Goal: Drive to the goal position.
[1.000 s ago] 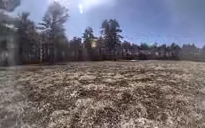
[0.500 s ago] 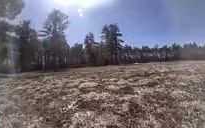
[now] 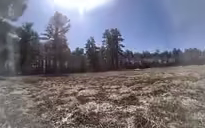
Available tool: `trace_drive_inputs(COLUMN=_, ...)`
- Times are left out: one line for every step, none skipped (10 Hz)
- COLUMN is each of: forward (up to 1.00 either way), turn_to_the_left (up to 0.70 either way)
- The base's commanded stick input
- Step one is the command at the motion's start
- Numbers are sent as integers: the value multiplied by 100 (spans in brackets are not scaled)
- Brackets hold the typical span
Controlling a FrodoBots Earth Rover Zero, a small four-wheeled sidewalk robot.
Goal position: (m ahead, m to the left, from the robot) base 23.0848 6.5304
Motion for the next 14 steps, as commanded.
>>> trace_drive_inputs(forward=70, turn_to_the_left=0)
trace_drive_inputs(forward=70, turn_to_the_left=0)
trace_drive_inputs(forward=70, turn_to_the_left=0)
trace_drive_inputs(forward=70, turn_to_the_left=0)
trace_drive_inputs(forward=70, turn_to_the_left=0)
trace_drive_inputs(forward=70, turn_to_the_left=0)
trace_drive_inputs(forward=70, turn_to_the_left=0)
trace_drive_inputs(forward=70, turn_to_the_left=0)
trace_drive_inputs(forward=70, turn_to_the_left=0)
trace_drive_inputs(forward=70, turn_to_the_left=0)
trace_drive_inputs(forward=70, turn_to_the_left=0)
trace_drive_inputs(forward=70, turn_to_the_left=0)
trace_drive_inputs(forward=70, turn_to_the_left=0)
trace_drive_inputs(forward=70, turn_to_the_left=0)
